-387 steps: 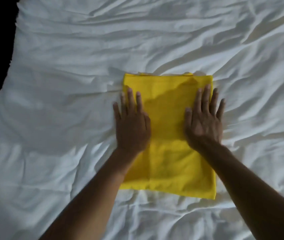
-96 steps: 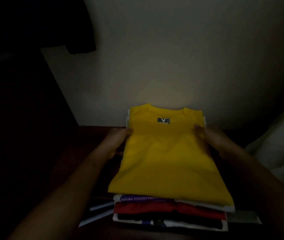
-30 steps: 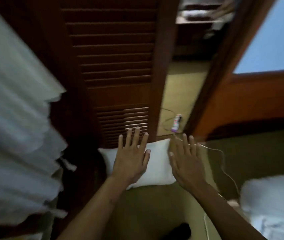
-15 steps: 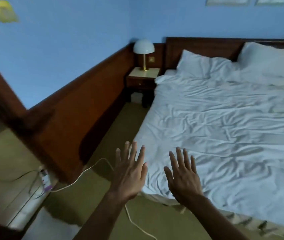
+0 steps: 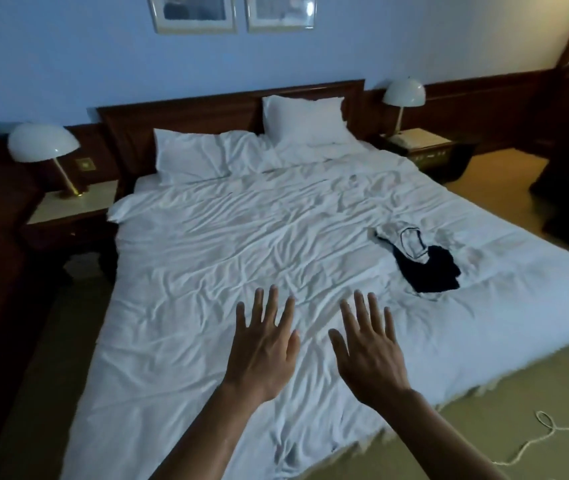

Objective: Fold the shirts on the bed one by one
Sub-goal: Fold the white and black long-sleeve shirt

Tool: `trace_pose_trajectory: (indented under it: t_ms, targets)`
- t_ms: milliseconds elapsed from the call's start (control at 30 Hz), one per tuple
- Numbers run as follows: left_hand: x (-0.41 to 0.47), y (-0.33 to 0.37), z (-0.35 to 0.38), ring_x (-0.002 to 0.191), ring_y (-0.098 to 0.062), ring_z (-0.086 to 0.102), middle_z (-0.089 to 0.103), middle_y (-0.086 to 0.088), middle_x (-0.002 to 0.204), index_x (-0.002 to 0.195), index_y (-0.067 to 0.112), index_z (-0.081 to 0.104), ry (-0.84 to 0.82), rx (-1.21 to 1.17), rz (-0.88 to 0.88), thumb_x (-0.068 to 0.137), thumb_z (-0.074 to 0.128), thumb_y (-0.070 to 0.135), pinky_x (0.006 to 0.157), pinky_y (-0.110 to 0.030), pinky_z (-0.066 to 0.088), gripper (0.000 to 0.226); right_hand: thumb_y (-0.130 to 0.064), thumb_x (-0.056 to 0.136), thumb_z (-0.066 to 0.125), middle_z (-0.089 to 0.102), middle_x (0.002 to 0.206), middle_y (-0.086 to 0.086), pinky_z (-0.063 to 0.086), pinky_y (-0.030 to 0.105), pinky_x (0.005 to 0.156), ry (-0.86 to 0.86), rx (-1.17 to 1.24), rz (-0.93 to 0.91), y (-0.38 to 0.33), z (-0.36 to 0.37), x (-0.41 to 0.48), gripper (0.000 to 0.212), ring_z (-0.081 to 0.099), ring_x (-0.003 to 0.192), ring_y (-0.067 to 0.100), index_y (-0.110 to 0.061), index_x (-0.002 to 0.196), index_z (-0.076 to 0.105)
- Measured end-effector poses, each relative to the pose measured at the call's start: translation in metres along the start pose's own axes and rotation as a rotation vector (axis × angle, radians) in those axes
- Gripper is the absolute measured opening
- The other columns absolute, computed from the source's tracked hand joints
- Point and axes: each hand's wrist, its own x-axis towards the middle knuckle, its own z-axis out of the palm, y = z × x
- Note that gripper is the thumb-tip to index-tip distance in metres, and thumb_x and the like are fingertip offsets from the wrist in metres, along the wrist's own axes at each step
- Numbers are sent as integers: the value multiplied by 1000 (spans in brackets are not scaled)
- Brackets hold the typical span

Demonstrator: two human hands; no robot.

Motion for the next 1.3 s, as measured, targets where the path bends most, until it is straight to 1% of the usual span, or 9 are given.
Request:
trace_pose_trajectory:
  t_ms: [200, 333, 467, 700, 867, 1067, 1133, 1200, 1300]
  targets:
    - [146, 26, 37, 160, -37, 14, 16, -16, 172, 164, 21, 25, -2, -63, 117, 107, 24, 48, 125, -63, 18, 63, -51, 106, 24, 23, 169, 17, 12, 54, 126, 31, -96, 105, 86, 11, 97, 67, 13, 158, 35, -12, 159, 38]
    - [237, 45, 55, 157, -39, 21, 23, -18, 170, 162, 19, 33, -17, -112, 177, 105, 21, 47, 123, -65, 22, 65, -52, 106, 25, 23, 169, 16, 11, 54, 126, 24, -129, 180, 135, 13, 156, 67, 12, 159, 35, -12, 158, 39]
    - [319, 72, 72, 160, -36, 9, 11, -16, 173, 166, 20, 21, -58, -133, 242, 101, 8, 50, 127, -62, 12, 72, -53, 106, 25, 21, 170, 14, 8, 52, 127, 32, -143, 264, 184, 9, 204, 68, 9, 159, 34, -13, 159, 37]
    - [445, 141, 132, 156, -41, 25, 27, -19, 169, 161, 17, 32, -62, -100, 326, 103, 24, 46, 121, -65, 27, 66, -49, 104, 29, 30, 166, 20, 23, 58, 124, 53, -146, 301, 293, 14, 277, 66, 23, 155, 40, -9, 154, 45]
    - [534, 206, 198, 153, -41, 31, 32, -20, 166, 159, 17, 37, -104, -81, 313, 100, 57, 33, 118, -64, 33, 65, -48, 103, 32, 36, 162, 21, 27, 57, 123, -5, -124, 249, 399, 46, 337, 64, 29, 153, 40, -8, 150, 49]
    - [642, 270, 280, 157, -39, 18, 20, -14, 171, 163, 18, 25, -306, -80, 210, 100, 51, 15, 124, -59, 23, 68, -46, 99, 37, 42, 159, 20, 20, 49, 120, -178, -67, 188, 518, 108, 403, 63, 33, 152, 37, -8, 146, 55]
    - [674, 283, 307, 151, -38, 32, 34, -12, 164, 158, 17, 34, -324, -104, 151, 99, 49, 15, 116, -57, 36, 61, -46, 96, 40, 45, 157, 19, 21, 48, 117, -255, -56, 178, 550, 135, 424, 64, 37, 150, 37, -7, 143, 57]
    - [700, 290, 342, 133, -35, 49, 51, -8, 148, 148, 17, 45, -311, -128, 97, 96, 50, 15, 97, -51, 49, 53, -44, 94, 39, 50, 154, 20, 24, 47, 116, -326, -45, 156, 578, 166, 445, 64, 43, 146, 38, -5, 141, 60]
    - [729, 295, 401, 112, -35, 61, 62, -8, 128, 138, 15, 54, -322, -179, 7, 92, 55, 18, 82, -48, 54, 45, -39, 93, 38, 56, 148, 20, 41, 48, 116, -402, -20, 152, 618, 215, 478, 62, 52, 139, 38, -3, 136, 64]
